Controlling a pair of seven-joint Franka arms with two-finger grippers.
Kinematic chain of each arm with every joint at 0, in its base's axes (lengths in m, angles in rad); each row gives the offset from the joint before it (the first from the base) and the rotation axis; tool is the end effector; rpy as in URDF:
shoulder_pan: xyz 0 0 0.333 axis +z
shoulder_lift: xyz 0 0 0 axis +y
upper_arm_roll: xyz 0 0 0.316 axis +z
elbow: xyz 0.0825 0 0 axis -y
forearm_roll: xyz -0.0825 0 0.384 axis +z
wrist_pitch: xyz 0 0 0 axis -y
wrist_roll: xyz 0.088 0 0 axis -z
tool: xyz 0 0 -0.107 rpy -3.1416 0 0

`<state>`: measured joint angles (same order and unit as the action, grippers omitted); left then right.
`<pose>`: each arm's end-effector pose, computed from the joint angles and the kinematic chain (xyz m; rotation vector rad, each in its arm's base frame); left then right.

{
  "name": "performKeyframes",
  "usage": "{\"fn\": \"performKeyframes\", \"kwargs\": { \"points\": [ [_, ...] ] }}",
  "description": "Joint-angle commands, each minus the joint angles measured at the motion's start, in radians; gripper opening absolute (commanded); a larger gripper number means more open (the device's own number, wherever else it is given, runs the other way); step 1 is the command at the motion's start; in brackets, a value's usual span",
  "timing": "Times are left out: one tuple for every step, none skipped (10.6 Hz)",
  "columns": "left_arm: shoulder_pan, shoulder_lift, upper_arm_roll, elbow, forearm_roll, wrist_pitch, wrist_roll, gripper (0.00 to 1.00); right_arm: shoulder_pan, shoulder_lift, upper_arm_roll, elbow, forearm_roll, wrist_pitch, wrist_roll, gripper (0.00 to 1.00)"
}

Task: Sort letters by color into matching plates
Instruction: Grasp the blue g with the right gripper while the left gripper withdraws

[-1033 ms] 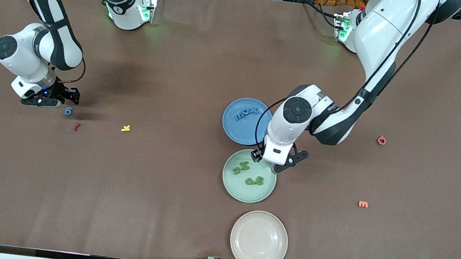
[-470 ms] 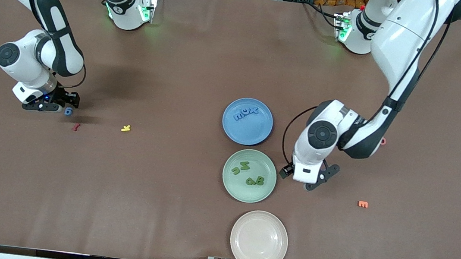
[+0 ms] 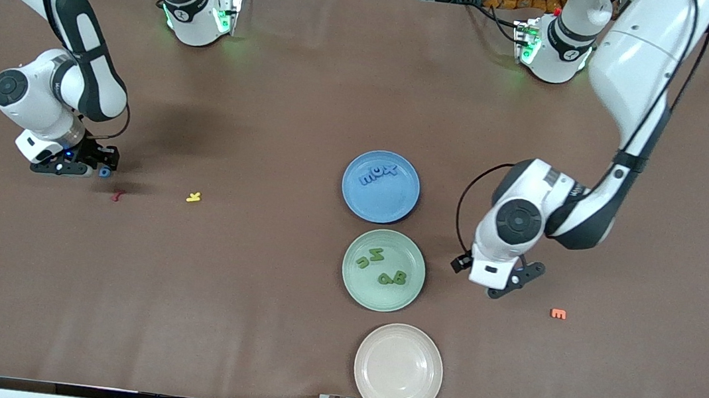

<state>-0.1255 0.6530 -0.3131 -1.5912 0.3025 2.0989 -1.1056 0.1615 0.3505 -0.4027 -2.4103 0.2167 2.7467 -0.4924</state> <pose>0.6360 -0.2519 0.2569 -2.9103 -0.8211 0.0504 0.4769 -0.1360 0.1824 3.0838 0.1158 0.0097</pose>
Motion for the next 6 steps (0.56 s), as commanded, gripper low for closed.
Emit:
{"fn": "performKeyframes", "kwargs": {
  "points": [
    [0.083, -0.036, -0.072, -0.026, 0.024, -0.053, 0.062, 1.0, 0.003, 0.036, -0.001, 0.034, 0.042, 0.002, -0.018, 0.46],
    [0.092, -0.048, -0.073, -0.029, 0.026, -0.062, 0.067, 1.0, 0.003, 0.044, -0.001, 0.045, 0.044, 0.002, -0.018, 0.43],
    [0.093, -0.062, -0.073, -0.029, 0.024, -0.094, 0.096, 1.0, 0.003, 0.048, -0.001, 0.048, 0.044, 0.002, -0.018, 0.41],
    [0.093, -0.094, -0.07, -0.035, 0.023, -0.112, 0.131, 1.0, 0.004, 0.051, -0.001, 0.051, 0.044, 0.002, -0.018, 0.39],
    [0.099, -0.128, -0.054, -0.035, 0.017, -0.141, 0.191, 1.0, 0.004, 0.053, -0.001, 0.051, 0.044, 0.002, -0.018, 0.36],
    [0.121, -0.147, -0.049, -0.032, 0.006, -0.146, 0.27, 1.0, 0.004, 0.054, -0.001, 0.051, 0.044, 0.004, -0.018, 0.32]
  ]
}}
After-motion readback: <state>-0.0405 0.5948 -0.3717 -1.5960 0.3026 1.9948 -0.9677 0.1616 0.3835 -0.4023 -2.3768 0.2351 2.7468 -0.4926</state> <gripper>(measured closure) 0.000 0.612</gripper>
